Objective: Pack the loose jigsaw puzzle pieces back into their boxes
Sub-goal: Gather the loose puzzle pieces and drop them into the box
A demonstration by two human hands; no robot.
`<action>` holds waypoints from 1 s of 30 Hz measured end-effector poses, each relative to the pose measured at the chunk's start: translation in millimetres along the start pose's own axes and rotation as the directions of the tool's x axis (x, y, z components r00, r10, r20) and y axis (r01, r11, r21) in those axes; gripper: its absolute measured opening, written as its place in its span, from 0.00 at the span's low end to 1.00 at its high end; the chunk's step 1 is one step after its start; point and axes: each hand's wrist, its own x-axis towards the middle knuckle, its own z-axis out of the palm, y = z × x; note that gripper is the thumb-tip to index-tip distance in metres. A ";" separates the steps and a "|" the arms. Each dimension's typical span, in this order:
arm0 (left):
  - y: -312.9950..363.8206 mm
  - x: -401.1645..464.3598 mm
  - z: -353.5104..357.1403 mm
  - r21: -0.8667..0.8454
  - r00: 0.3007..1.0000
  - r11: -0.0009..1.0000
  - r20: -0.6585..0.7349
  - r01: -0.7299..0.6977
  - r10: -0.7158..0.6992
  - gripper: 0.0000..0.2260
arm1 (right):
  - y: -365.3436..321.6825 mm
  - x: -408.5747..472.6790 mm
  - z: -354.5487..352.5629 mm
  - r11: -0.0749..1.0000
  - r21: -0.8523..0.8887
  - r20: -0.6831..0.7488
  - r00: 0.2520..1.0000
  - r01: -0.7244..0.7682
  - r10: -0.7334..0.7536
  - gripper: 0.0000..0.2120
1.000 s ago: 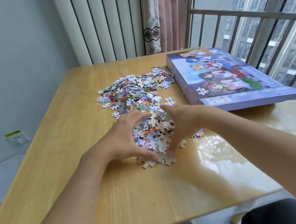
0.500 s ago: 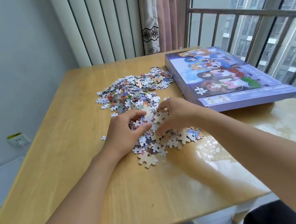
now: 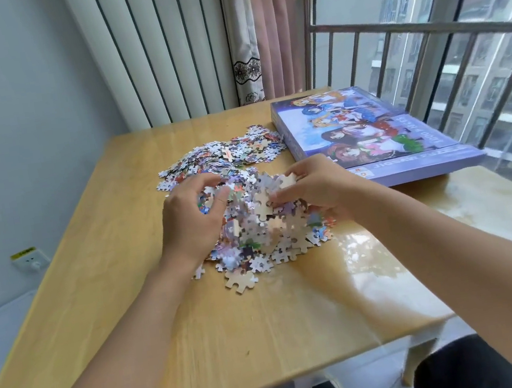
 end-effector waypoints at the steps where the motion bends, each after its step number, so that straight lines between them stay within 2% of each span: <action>1: 5.0 3.1 0.8 0.004 1.000 1.000 0.021 -0.012 0.012 0.08 | 0.8 -0.3 -3.6 1.000 0.014 -0.011 1.000 -0.002 0.002 0.27; 4: 20.0 8.8 11.2 0.016 0.991 0.999 0.132 -0.037 0.034 0.09 | 7.6 -7.1 -15.4 0.999 0.052 -0.065 0.998 -0.004 0.007 0.21; 6: 27.2 9.9 19.9 0.022 0.975 0.998 0.216 -0.052 0.046 0.10 | 12.8 -16.5 -17.5 0.997 0.056 -0.087 0.995 0.047 -0.042 0.16; 10: 31.4 8.4 37.4 0.067 0.929 0.993 0.364 -0.092 0.062 0.16 | 30.9 -36.1 -15.9 0.993 0.110 -0.103 0.994 0.050 -0.038 0.22; 12: 31.7 8.3 45.5 0.079 0.904 0.990 0.422 -0.114 0.070 0.20 | 45.2 -42.7 -17.0 0.986 0.162 -0.086 0.996 0.031 -0.017 0.19; 17: 51.9 13.3 67.7 0.097 0.855 0.953 0.476 -0.286 0.208 0.25 | 76.5 -66.0 -33.3 0.978 0.204 -0.074 0.996 -0.039 0.055 0.16; 19: 63.1 19.0 74.2 0.117 0.838 0.925 0.477 -0.361 0.266 0.26 | 83.2 -71.0 -51.0 0.953 0.286 -0.049 0.991 -0.105 0.124 0.14; 22: 78.6 26.7 88.7 0.156 0.802 0.897 0.529 -0.413 0.278 0.28 | 87.9 -74.0 -76.2 0.910 0.370 -0.011 0.978 -0.190 0.209 0.15; 24: 86.5 30.1 103.5 0.188 0.785 0.871 0.548 -0.454 0.291 0.22 | 90.9 -73.3 -87.8 0.896 0.384 -0.013 0.969 -0.224 0.248 0.15; 26: 92.8 35.3 114.6 0.157 0.834 0.910 0.482 -0.383 0.268 0.12 | 94.7 -70.8 -96.8 0.879 0.408 -0.020 0.960 -0.248 0.280 0.15; 28: 100.7 44.8 120.7 0.073 0.928 0.979 0.340 -0.189 0.154 0.09 | 95.9 -67.4 -108.1 0.853 0.456 -0.020 0.955 -0.256 0.297 0.16; 30: 106.8 54.8 122.2 -0.026 0.969 0.999 0.243 -0.038 0.043 0.09 | 93.0 -60.4 -119.2 0.816 0.521 -0.029 0.951 -0.248 0.307 0.16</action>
